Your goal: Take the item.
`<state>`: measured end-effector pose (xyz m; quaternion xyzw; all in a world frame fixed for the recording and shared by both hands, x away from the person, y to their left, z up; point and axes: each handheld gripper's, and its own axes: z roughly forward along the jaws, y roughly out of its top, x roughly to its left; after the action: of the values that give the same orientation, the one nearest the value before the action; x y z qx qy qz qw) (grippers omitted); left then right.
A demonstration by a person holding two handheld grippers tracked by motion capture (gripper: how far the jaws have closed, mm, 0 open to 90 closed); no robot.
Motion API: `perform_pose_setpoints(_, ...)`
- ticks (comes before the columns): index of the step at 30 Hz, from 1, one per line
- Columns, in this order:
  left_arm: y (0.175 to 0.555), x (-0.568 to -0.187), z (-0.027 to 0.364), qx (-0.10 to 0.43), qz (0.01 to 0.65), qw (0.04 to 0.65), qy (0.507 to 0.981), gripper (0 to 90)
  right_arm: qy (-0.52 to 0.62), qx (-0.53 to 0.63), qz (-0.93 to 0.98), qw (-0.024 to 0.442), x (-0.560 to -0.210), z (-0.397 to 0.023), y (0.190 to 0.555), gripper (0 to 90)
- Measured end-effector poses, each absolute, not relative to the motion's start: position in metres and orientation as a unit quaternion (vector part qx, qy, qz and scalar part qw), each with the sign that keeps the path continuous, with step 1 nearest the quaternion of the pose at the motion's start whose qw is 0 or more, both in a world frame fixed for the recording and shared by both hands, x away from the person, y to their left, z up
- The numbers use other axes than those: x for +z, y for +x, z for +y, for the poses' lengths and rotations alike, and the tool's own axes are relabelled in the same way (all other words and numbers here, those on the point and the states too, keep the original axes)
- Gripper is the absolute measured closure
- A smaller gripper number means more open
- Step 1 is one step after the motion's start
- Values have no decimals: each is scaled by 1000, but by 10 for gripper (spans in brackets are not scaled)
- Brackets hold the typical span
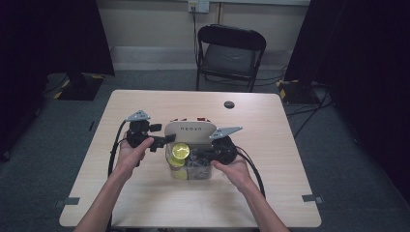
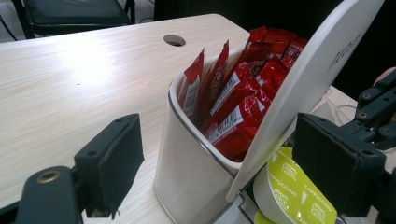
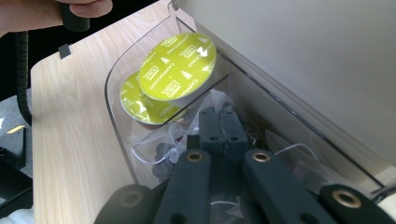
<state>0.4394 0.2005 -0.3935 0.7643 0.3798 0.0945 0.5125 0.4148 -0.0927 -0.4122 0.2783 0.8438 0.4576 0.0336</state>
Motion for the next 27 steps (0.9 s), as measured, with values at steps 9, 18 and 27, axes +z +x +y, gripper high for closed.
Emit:
perform_pose_setpoints(9,440,-393,202,92,382,515,762,157,281,469,836,35,-408,-98,411,900)
perform_pose_setpoints(18,440,-394,203,93,382,513,763,156,282,482,829,36,-404,-104,407,900)
perform_pose_setpoints(27,441,-396,200,90,380,511,766,155,283,493,822,39,-403,-110,403,900)
